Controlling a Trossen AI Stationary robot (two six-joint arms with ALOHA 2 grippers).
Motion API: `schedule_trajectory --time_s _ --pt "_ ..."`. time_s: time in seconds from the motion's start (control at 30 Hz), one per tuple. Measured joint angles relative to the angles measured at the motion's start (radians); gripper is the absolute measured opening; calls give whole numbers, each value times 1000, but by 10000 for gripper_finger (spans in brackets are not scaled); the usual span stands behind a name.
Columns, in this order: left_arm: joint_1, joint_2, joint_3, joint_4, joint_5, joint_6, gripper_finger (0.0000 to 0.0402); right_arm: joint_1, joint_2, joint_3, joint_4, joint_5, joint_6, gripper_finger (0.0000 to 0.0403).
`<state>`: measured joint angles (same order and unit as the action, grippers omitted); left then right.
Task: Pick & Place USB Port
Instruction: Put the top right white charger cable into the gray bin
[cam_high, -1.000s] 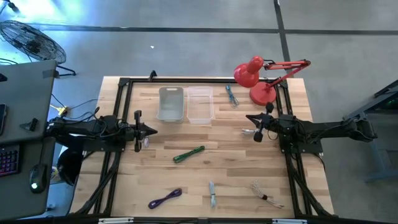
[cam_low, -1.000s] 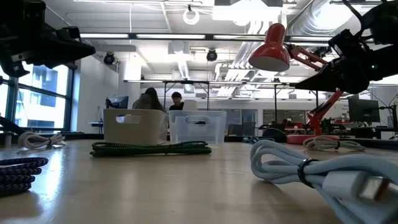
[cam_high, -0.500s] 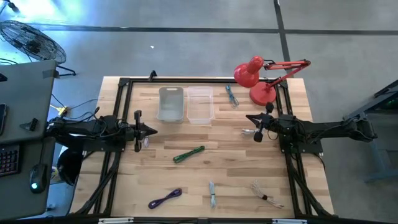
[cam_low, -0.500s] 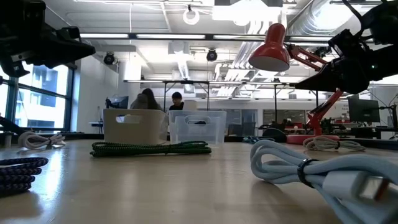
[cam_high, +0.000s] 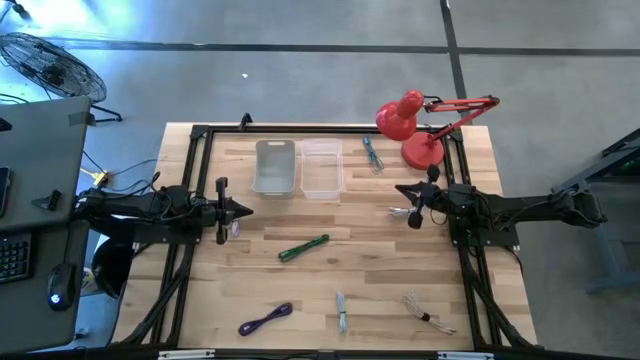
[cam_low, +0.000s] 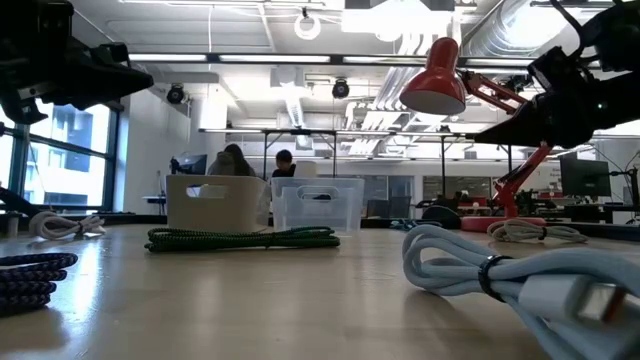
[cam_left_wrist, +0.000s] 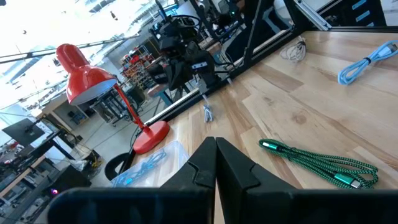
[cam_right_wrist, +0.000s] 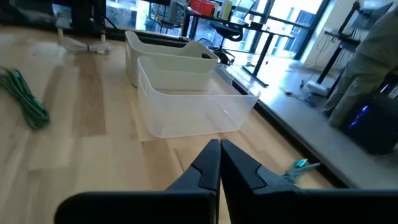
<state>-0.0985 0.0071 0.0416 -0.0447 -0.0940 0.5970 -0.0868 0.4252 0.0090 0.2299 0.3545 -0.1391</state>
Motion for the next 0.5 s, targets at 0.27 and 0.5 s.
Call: schedule_trajectory --time_s 0.27,0.5 --pt "0 0 0 0 0 0 0 0 0 0 -6 -47 131 2" --pt "0 0 0 0 0 0 0 0 0 0 -22 -103 335 3"
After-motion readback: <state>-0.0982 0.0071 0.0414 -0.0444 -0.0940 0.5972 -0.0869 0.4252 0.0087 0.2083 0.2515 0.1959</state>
